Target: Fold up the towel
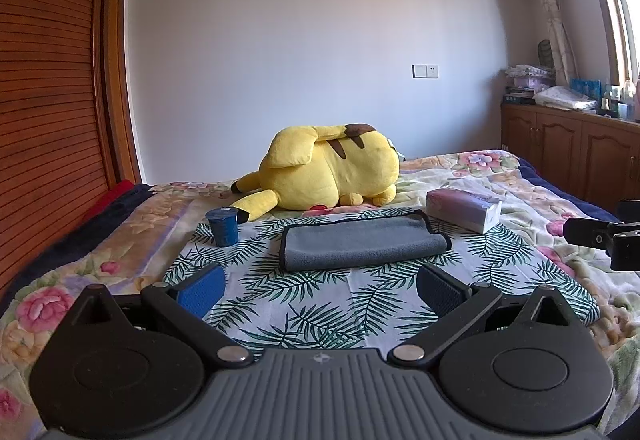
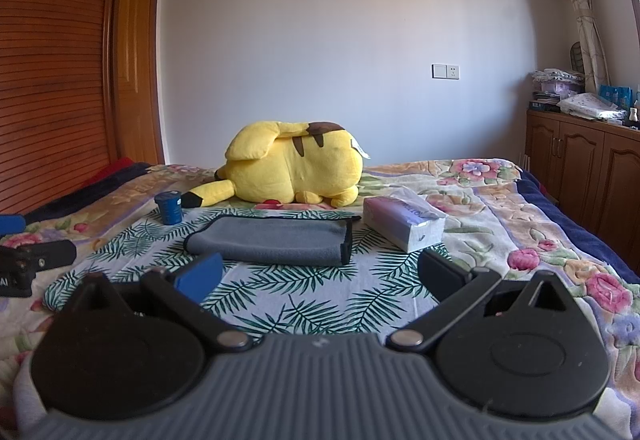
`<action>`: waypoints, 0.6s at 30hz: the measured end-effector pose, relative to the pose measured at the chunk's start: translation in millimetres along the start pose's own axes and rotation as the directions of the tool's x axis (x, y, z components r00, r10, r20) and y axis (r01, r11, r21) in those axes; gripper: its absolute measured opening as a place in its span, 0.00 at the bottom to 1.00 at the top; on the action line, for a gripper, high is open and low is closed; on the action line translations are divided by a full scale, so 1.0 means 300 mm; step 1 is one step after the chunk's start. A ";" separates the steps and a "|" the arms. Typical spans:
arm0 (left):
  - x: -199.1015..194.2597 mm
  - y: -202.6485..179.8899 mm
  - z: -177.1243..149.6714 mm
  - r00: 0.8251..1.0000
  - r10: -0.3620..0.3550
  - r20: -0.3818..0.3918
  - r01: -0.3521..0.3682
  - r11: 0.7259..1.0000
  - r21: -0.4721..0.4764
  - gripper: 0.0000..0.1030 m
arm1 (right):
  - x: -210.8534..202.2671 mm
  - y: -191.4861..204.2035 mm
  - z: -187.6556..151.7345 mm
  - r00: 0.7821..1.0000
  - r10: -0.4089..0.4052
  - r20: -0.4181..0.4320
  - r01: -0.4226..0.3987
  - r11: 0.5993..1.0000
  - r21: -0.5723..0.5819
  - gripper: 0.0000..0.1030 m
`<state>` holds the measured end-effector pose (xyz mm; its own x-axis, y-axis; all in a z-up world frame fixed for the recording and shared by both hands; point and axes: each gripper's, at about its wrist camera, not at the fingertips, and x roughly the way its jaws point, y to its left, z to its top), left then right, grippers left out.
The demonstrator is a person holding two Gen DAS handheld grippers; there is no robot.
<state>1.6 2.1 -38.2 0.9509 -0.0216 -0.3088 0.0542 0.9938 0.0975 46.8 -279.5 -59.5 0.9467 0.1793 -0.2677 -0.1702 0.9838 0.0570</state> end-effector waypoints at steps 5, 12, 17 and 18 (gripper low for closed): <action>0.001 0.000 0.001 1.000 0.000 0.000 0.000 1.000 0.000 1.00 | 0.000 0.000 -0.001 1.000 0.000 0.000 0.000 1.000 0.000 1.00; 0.001 -0.002 0.003 1.000 0.000 0.000 0.000 1.000 0.001 1.00 | 0.000 0.000 -0.001 1.000 0.000 0.000 0.000 1.000 0.000 1.00; 0.002 -0.003 0.005 1.000 0.001 0.000 -0.001 1.000 0.001 1.00 | 0.000 0.000 -0.001 1.000 0.000 0.000 0.000 1.000 0.000 1.00; 0.002 -0.003 0.005 1.000 0.000 -0.001 0.000 1.000 0.001 1.00 | 0.001 0.000 -0.001 1.000 0.000 0.000 0.000 1.000 -0.001 1.00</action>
<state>2.6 1.1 -37.2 0.9507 -0.0211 -0.3094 0.0543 0.9936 0.0988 46.9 -279.4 -59.9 0.9468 0.1788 -0.2677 -0.1699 0.9838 0.0564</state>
